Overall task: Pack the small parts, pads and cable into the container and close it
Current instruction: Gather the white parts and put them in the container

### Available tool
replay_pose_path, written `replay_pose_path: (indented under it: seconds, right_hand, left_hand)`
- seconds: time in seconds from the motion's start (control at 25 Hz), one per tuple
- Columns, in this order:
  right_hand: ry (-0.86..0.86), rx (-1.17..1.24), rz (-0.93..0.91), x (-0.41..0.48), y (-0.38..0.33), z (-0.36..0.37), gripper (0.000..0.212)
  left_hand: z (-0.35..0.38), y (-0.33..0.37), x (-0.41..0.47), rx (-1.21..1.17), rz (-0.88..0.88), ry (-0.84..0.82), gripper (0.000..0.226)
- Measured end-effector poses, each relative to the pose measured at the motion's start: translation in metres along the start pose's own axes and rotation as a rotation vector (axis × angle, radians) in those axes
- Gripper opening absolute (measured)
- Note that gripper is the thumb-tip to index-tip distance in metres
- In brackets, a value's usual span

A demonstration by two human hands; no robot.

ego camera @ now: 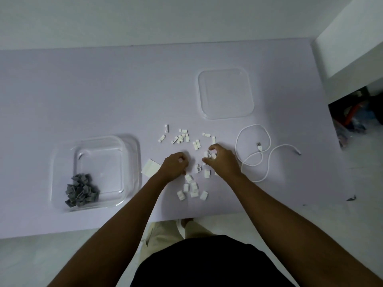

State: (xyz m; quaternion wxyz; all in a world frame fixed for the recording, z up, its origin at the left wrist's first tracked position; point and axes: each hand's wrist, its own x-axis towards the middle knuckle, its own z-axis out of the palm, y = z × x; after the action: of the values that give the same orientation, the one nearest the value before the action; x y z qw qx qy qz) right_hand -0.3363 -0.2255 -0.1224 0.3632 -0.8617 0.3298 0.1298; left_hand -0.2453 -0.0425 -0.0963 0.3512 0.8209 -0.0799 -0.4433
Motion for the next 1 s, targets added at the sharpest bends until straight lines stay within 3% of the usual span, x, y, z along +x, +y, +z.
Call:
replay_pose_path:
  seconds: [0.08,0.16,0.28,0.36,0.48,0.56,0.72,0.88,1.0]
  right_hand:
    - [0.021,-0.056,-0.013,0.006,-0.002,0.005,0.03]
    - [0.056,-0.043,-0.023,0.008,-0.002,0.009,0.021]
    - [0.123,0.191,0.026,0.007,-0.001,0.006,0.018]
    - [0.103,0.65,0.194,0.003,0.002,-0.004,0.019]
    - [-0.114,1.471,0.445,-0.012,0.011,-0.02,0.013]
    - [-0.251,1.664,0.434,-0.021,0.021,-0.028,0.017]
    - [-0.484,1.733,0.333,-0.027,0.028,-0.034,0.028]
    - [-0.433,1.769,0.335,-0.022,0.028,-0.028,0.032]
    - [-0.305,1.815,0.399,-0.019,0.03,-0.025,0.033]
  left_hand:
    - [0.008,0.001,0.003,0.197,0.079,0.014,0.019]
    - [0.016,0.004,0.003,0.375,0.099,0.039,0.038]
    - [0.029,0.008,0.005,0.539,0.081,0.092,0.056]
    - [0.035,0.008,0.008,0.546,0.064,0.096,0.057]
    - [0.039,0.006,0.015,0.488,0.038,0.075,0.046]
    - [0.039,0.007,0.017,0.446,0.047,0.081,0.046]
    - [0.039,0.013,0.018,0.499,0.1,0.117,0.042]
    - [0.039,0.015,0.02,0.583,0.135,0.145,0.04]
    - [0.04,0.014,0.021,0.612,0.147,0.195,0.049]
